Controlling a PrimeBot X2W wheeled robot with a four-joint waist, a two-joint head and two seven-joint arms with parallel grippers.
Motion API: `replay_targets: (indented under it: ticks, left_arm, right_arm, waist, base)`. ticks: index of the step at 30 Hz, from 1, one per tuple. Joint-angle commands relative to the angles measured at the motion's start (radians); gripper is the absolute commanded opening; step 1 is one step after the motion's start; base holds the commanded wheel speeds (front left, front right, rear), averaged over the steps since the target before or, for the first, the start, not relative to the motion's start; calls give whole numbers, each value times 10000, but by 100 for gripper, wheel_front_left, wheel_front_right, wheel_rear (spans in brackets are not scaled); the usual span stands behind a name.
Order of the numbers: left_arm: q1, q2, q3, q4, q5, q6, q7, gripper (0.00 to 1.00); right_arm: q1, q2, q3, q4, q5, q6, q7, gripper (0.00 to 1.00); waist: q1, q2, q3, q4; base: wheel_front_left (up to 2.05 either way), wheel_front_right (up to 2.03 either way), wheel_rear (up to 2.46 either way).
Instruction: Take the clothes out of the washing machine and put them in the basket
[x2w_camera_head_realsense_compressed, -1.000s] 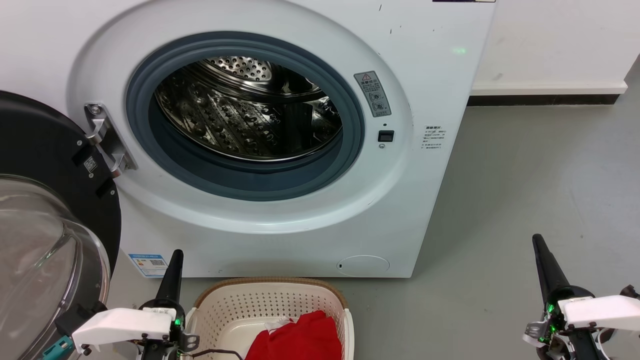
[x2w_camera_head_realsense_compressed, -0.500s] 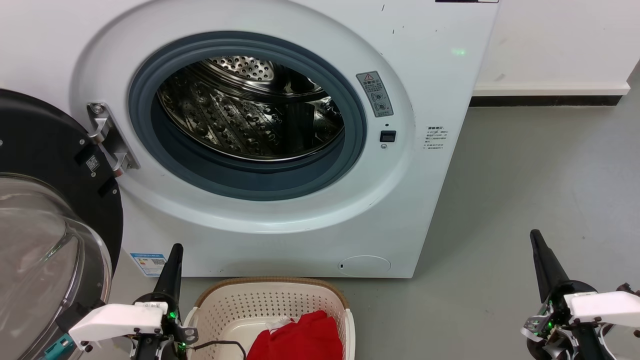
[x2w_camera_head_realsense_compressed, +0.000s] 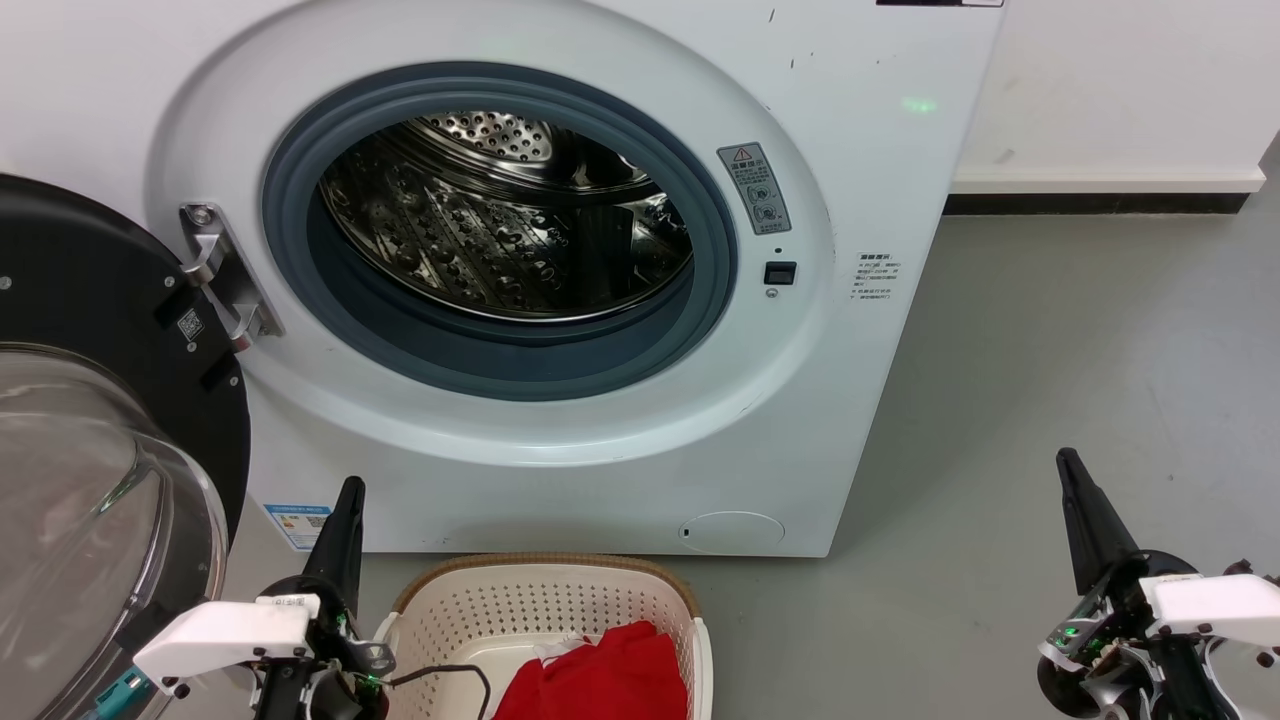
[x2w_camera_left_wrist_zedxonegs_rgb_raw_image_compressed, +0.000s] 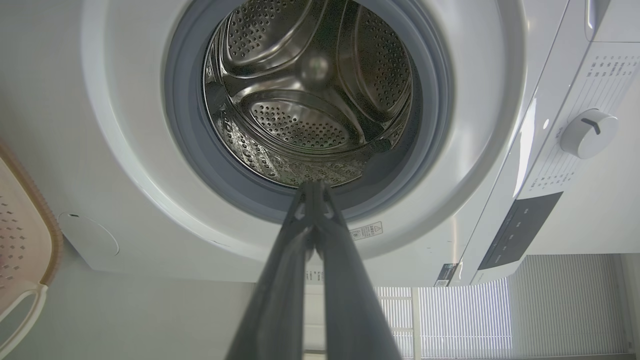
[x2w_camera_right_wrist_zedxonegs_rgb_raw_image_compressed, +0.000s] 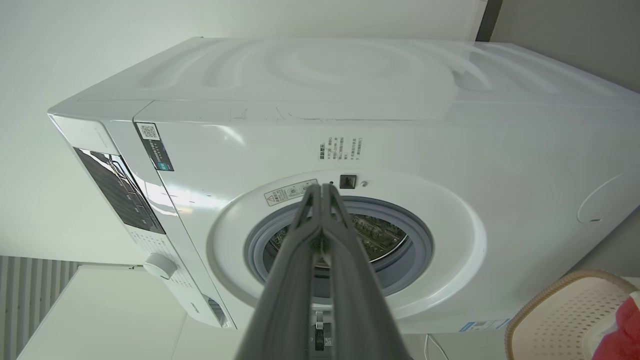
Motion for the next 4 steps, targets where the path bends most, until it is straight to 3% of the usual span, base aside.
replay_targets:
  ticks: [1,4]
  left_arm:
    - [-162,8,49,27,-173,-48,84,0]
    - [-148,2,65,50,-269,-57,109,0]
  right_arm:
    - [-110,-14,-18,53,178,-3,57,0]
    - [-151,-8,-24,66,279,-3,100,0]
  waist:
    - [0,0,-1,3]
    - [0,0,-1,11]
  base:
    - [0,0,0]
    - [0,0,0]
